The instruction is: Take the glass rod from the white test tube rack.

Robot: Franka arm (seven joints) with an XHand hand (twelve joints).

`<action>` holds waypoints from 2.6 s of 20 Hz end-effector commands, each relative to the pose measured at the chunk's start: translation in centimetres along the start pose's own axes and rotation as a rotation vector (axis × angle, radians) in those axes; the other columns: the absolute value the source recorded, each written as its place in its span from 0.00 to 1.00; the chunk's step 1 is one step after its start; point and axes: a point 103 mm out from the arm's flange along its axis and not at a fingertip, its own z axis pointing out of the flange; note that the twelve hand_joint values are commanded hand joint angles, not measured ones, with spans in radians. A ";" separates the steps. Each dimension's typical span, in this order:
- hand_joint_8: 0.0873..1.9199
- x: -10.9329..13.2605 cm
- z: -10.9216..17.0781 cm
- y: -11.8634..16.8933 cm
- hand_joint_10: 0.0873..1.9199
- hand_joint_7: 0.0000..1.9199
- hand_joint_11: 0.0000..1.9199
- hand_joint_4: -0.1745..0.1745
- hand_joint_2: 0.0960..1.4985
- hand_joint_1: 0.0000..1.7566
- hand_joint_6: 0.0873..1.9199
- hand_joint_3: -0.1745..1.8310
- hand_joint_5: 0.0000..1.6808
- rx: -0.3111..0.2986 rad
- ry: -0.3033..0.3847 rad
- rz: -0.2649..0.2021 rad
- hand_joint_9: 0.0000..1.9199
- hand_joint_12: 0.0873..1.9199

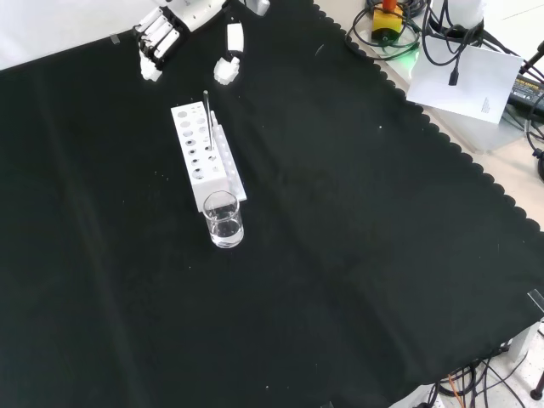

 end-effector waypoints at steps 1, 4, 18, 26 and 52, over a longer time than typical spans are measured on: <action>0.41 -0.3 2.1 0.1 0.45 0.05 0.00 0.39 0.38 0.43 0.00 0.38 0.21 0.028 0.014 0.006 0.11 0.73; 0.42 -0.4 3.1 0.3 0.45 0.06 0.00 0.40 0.39 0.43 0.00 0.38 0.22 0.039 0.019 0.005 0.13 0.74; 0.41 0.0 5.4 1.7 0.36 0.21 0.20 0.39 0.42 0.45 0.03 0.37 0.31 0.077 0.052 -0.040 0.37 0.70; 0.38 -0.1 5.5 2.2 0.27 0.38 0.40 0.27 0.44 0.50 0.33 0.38 0.35 0.063 0.061 -0.054 0.54 0.62; 0.32 0.9 5.5 3.1 0.08 0.60 0.74 0.04 0.57 0.72 0.36 0.22 0.67 -0.084 0.077 -0.079 0.79 0.34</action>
